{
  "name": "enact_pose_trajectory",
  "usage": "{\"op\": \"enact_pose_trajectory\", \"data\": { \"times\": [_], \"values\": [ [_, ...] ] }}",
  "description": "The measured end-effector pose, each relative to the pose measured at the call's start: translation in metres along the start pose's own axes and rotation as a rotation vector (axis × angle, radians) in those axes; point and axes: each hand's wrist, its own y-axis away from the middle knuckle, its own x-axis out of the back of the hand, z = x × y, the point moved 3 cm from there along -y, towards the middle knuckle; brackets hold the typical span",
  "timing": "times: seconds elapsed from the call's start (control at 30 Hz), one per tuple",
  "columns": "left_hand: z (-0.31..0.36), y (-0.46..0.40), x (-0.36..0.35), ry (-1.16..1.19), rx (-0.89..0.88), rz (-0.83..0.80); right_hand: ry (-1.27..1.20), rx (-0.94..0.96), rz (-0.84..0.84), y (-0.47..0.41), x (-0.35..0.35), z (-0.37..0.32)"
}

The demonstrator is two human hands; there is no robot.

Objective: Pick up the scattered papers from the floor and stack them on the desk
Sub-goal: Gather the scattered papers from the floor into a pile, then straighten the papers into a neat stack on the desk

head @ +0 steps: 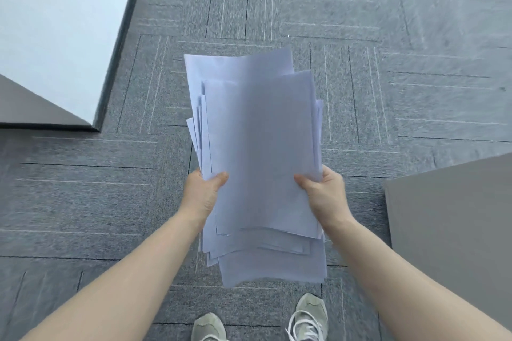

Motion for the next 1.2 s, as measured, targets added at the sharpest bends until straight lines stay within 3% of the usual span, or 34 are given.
{"op": "enact_pose_trajectory", "data": {
  "times": [0.33, 0.63, 0.93, 1.2],
  "values": [
    [0.174, 0.117, -0.024, -0.034, -0.118, -0.061, -0.055, 0.064, 0.145, 0.106, 0.062, -0.156],
    [0.289, 0.216, -0.063, -0.032, -0.202, -0.179, -0.138, 0.144, 0.344, 0.190, 0.128, -0.253],
    [0.364, 0.302, -0.111, 0.007, -0.297, -0.395, -0.253, 0.325, 0.525, 0.275, 0.200, -0.320],
    [0.401, 0.402, -0.185, 0.041, -0.414, -0.664, -0.353, 0.427, 0.817, 0.364, 0.283, -0.343]
  ]
}}
